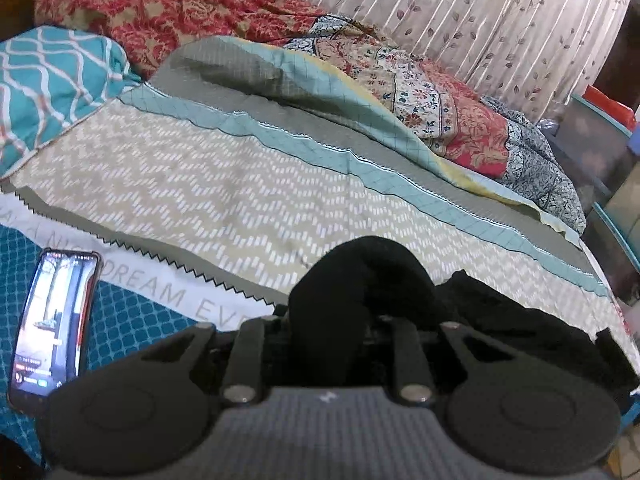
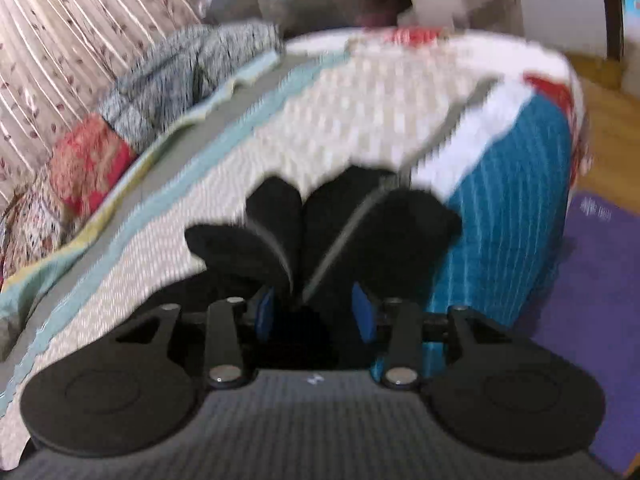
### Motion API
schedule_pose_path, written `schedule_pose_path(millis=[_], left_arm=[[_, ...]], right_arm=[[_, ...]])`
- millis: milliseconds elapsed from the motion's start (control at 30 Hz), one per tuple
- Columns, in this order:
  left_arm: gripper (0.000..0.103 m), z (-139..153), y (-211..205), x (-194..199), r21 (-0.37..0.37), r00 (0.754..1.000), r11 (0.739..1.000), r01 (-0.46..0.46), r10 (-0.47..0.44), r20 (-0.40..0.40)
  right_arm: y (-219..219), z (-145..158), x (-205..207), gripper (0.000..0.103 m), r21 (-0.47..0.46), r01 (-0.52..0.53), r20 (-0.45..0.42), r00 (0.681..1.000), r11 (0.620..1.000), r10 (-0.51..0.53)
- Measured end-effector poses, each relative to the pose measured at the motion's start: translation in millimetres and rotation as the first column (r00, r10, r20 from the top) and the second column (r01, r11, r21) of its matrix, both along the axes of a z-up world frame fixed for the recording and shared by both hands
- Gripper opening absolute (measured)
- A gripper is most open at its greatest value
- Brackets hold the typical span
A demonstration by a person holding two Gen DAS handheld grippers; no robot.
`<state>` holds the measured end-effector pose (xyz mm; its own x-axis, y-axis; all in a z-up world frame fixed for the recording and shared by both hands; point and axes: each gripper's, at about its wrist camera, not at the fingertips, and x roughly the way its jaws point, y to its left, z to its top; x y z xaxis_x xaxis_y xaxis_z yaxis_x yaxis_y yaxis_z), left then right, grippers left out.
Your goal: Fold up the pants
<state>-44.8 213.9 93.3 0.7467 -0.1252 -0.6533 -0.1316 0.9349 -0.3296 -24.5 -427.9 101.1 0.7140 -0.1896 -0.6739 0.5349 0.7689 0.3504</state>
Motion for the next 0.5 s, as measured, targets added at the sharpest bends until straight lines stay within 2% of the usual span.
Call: schedule_pose_path(millis=[100,267,367,433,500], left_arm=[[0.02,-1.2,-0.1,1.9,-0.007,1.0,1.0,-0.017,0.017,-0.006],[0.02,-4.6,2.3,0.0,-0.013,0.999,0.999,-0.033,0.033,-0.019],[0.02,-4.8,1.7,3.4,-0.01,0.999,0.999,-0.037,0.037,-0.023],[0.02,-3.8,0.4,4.5,-0.008,0.999,0.999,-0.042,0.042,-0.023],[0.02,-2.6,-0.7,4.5,-0.002,0.999,0.999,-0.042,0.042,-0.022]], right_arm=[[8.3,16.4,16.6,0.046,-0.158,-0.059,0.017,0.998,0.986,0.063],[3.2,21.9,22.7,0.048,-0.264,-0.123,0.022,0.991,0.957,0.133],[9.9,15.5,54.9,0.049,-0.244,-0.225,-0.014,0.973,0.943,0.229],[17.9,2.7,79.6,0.055,-0.203,-0.296,-0.043,0.955,0.933,0.293],[28.4,-12.8,100.6,0.065,-0.173,-0.344,-0.09,0.939,0.923,0.333]])
